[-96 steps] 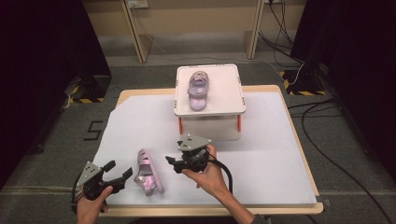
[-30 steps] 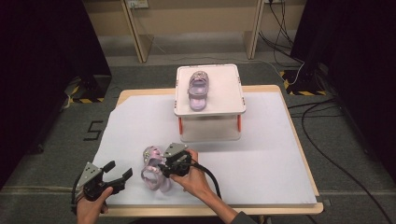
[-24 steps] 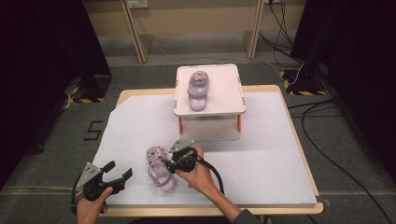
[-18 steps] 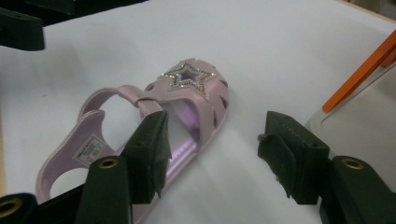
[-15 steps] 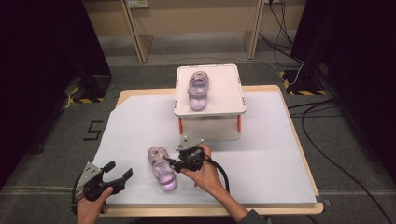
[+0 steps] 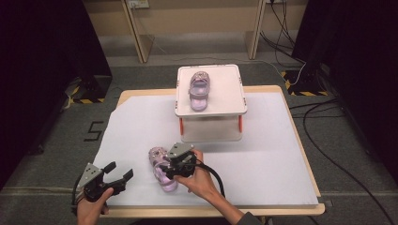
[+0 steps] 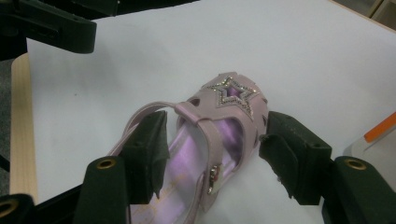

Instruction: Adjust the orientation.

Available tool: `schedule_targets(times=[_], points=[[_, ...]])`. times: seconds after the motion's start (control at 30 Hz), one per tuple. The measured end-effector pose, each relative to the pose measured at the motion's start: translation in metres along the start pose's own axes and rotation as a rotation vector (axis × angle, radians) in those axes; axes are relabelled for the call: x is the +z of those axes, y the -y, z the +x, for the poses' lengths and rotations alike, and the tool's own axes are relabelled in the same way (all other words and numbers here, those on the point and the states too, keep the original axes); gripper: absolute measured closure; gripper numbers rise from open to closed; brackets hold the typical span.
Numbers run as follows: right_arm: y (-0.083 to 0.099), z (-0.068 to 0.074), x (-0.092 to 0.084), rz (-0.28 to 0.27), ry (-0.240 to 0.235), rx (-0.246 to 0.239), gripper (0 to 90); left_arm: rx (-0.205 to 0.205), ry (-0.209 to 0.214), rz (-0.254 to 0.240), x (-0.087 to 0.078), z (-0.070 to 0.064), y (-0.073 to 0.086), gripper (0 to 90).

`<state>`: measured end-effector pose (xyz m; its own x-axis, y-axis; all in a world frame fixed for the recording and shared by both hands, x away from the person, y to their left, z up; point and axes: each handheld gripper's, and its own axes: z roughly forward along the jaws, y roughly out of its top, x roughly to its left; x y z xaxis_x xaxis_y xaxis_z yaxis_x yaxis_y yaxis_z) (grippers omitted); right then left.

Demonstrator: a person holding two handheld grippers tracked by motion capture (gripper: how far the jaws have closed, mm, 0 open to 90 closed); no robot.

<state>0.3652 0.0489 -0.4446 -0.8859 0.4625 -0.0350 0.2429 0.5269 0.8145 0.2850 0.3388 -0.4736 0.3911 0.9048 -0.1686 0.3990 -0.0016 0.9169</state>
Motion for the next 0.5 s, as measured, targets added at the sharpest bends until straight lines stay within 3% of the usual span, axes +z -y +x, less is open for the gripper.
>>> schedule_targets(times=[0.5], points=[[0.0, 0.005, 0.02, 0.028, 0.005, -0.032, 43.0, -0.004, -0.005, 0.007, 0.0, 0.001, 0.0, 16.5]])
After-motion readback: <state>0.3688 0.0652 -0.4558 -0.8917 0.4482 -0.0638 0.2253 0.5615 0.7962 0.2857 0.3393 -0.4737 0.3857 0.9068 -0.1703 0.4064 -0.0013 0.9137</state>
